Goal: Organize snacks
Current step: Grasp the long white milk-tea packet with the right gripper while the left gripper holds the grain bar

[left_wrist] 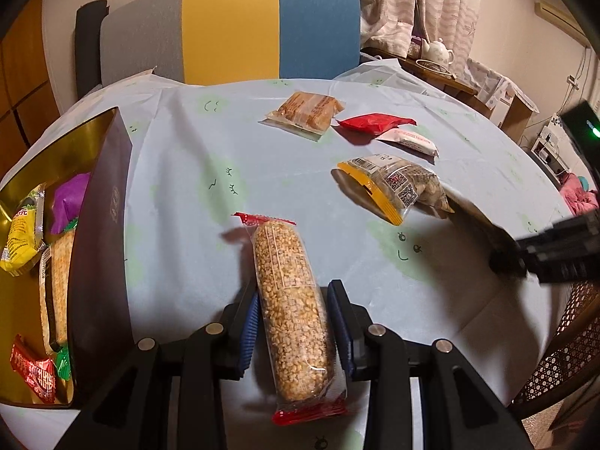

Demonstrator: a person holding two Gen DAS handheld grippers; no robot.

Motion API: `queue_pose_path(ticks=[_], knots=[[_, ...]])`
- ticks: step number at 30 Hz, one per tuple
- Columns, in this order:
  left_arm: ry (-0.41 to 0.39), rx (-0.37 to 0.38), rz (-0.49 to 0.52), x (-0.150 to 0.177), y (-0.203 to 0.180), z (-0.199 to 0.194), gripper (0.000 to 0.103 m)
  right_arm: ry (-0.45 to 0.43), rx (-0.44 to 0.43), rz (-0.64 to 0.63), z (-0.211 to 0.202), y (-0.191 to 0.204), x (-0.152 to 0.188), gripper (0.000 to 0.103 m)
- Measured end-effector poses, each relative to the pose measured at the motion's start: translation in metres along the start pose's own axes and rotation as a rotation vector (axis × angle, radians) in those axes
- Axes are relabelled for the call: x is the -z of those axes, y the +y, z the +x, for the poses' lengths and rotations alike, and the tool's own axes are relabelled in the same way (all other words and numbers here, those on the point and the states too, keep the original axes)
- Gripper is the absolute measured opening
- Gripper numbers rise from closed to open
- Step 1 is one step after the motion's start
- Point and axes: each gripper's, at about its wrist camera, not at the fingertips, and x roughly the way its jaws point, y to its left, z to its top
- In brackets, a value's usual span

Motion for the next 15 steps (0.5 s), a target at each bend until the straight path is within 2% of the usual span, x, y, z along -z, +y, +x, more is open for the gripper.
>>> queue_pose_path(ticks=[3,4,5,7,11,15], knots=[[-0.004,-0.011,0.009,0.0,-0.002,-0.001,0.036,-0.027,-0.004,0.009,-0.004,0.002,0.013,0.032],[-0.004,-0.012,0.009,0.0,-0.002,-0.001,0.036,-0.05,0.005,0.015,-0.006,0.0,0.014,0.04],[-0.002,-0.013,0.009,0.0,-0.002,-0.001,0.036,-0.067,0.002,0.03,-0.008,-0.002,0.013,0.057],[0.002,-0.013,0.007,-0.001,-0.002,-0.001,0.036,-0.098,-0.028,0.067,-0.012,-0.012,0.008,0.067],[0.0,-0.018,0.003,0.0,-0.003,-0.002,0.036,-0.128,-0.054,0.113,-0.006,-0.023,-0.009,0.067],[0.002,-0.016,-0.002,0.0,-0.002,-0.001,0.036,-0.131,-0.047,0.109,0.004,-0.015,-0.027,0.067]])
